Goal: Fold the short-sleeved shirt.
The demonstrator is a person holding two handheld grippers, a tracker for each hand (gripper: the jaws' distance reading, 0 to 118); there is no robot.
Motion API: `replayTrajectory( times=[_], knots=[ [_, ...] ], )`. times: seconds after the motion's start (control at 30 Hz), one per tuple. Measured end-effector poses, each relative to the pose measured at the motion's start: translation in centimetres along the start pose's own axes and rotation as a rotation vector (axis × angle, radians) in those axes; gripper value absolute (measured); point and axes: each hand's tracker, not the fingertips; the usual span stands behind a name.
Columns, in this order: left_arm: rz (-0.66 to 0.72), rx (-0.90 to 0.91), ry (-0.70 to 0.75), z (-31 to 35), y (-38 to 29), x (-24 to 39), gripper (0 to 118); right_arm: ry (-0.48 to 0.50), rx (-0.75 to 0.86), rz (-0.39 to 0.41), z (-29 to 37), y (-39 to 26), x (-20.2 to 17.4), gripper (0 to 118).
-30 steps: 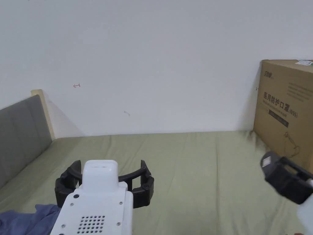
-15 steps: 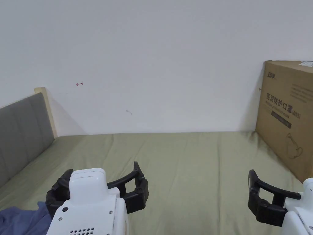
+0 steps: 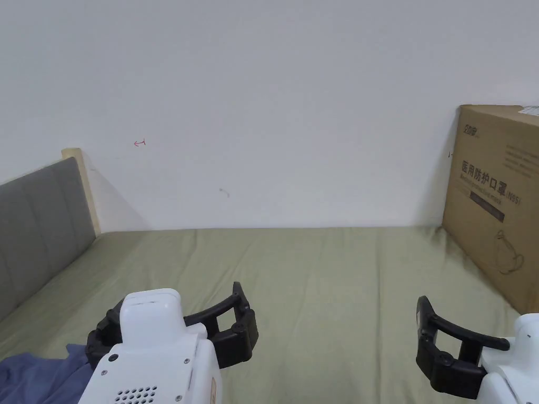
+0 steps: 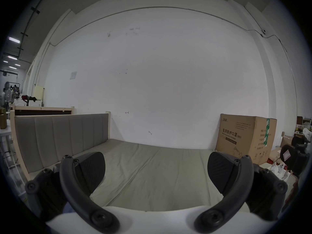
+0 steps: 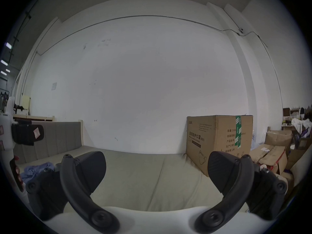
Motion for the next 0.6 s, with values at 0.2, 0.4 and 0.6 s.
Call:
replayTrajectory(
  times=[0.2,0.4,0.6],
  knots=[
    [-0.044,0.000,-0.041,0.2,-0.2,0.4,118,0.034,-0.021,-0.050,-0.1,-0.1,0.6,118],
    [-0.063,-0.026,-0.060,-0.1,-0.2,0.8,117,0.008,-0.025,-0.040,-0.1,0.0,0.6,118],
    [-0.041,-0.014,-0.040,0.2,-0.4,0.9,22,-0.006,-0.029,-0.100,0.3,0.0,1.4,90]
  ],
)
